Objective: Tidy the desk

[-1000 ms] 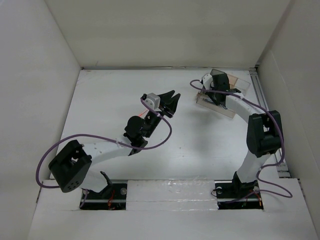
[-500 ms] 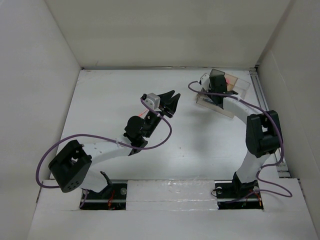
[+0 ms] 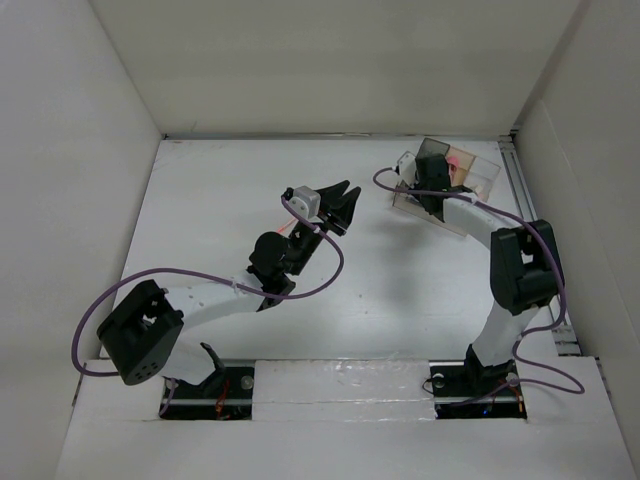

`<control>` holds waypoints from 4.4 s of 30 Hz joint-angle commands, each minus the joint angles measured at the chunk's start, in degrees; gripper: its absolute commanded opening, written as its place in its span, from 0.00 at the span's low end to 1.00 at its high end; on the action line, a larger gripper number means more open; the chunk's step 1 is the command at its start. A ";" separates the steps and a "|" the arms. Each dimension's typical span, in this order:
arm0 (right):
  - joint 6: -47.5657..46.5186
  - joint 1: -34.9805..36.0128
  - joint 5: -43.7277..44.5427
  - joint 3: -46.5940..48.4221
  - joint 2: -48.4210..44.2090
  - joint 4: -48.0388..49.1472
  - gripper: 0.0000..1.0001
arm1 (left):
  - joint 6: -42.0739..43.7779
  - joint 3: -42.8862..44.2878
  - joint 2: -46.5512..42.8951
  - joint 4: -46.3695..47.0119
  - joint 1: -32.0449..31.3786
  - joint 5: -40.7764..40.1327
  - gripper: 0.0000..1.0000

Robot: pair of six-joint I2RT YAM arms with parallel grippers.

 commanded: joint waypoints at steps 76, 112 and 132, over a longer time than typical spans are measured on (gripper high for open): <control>18.08 26.17 -32.75 25.28 16.33 1.33 0.39 | -38.91 4.03 -35.49 -17.47 17.21 14.02 0.36; -1.80 31.00 -28.87 66.89 44.48 -29.27 0.50 | -30.03 4.29 -45.63 -14.65 16.68 12.86 0.39; -0.22 29.33 -35.20 66.72 46.76 -32.00 0.37 | -28.45 3.59 -46.68 -15.09 16.68 11.81 0.39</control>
